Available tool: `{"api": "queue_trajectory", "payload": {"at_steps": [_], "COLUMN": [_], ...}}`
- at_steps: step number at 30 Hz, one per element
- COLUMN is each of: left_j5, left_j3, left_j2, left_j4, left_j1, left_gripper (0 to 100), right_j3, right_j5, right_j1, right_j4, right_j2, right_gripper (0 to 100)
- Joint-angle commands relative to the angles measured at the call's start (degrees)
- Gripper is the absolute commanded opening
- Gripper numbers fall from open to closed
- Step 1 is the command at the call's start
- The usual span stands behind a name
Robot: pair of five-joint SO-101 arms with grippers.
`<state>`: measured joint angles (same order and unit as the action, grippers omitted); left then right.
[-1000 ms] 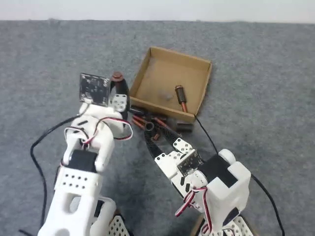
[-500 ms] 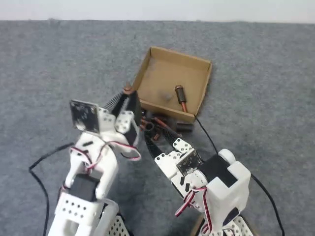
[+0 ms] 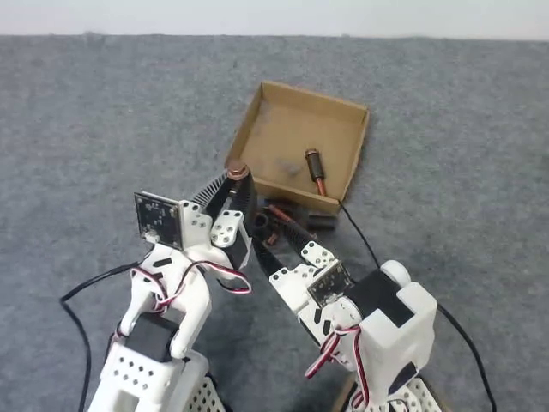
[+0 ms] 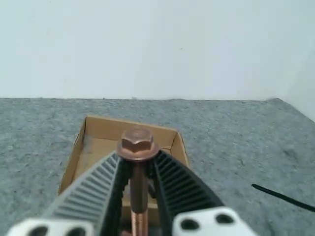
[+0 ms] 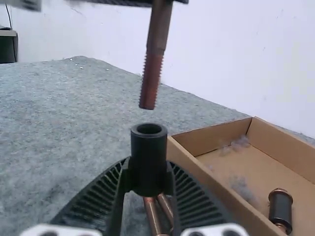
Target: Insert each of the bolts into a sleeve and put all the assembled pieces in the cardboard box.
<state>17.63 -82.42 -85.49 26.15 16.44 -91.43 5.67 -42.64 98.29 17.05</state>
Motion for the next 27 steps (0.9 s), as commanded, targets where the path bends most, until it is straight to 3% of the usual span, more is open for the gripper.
{"api": "queue_trajectory", "payload": {"at_steps": [1, 6, 27], "left_j5": [1.0, 1.0, 0.8], "left_j3": [1.0, 0.7, -1.9], "left_j2": [-1.8, -1.8, -1.8], "left_j4": [-0.2, 0.6, 1.6], "left_j1": [1.0, 4.0, 4.0], "left_gripper": [1, 1, 1], "right_j3": [1.1, 1.1, 1.1], "right_j5": [0.4, 0.4, 0.4], "right_j1": [-0.2, -0.2, 1.2], "right_j4": [0.0, 0.0, 0.0], "right_j2": [-0.5, -0.5, -0.9], "right_gripper": [0.7, 0.7, 0.7]}}
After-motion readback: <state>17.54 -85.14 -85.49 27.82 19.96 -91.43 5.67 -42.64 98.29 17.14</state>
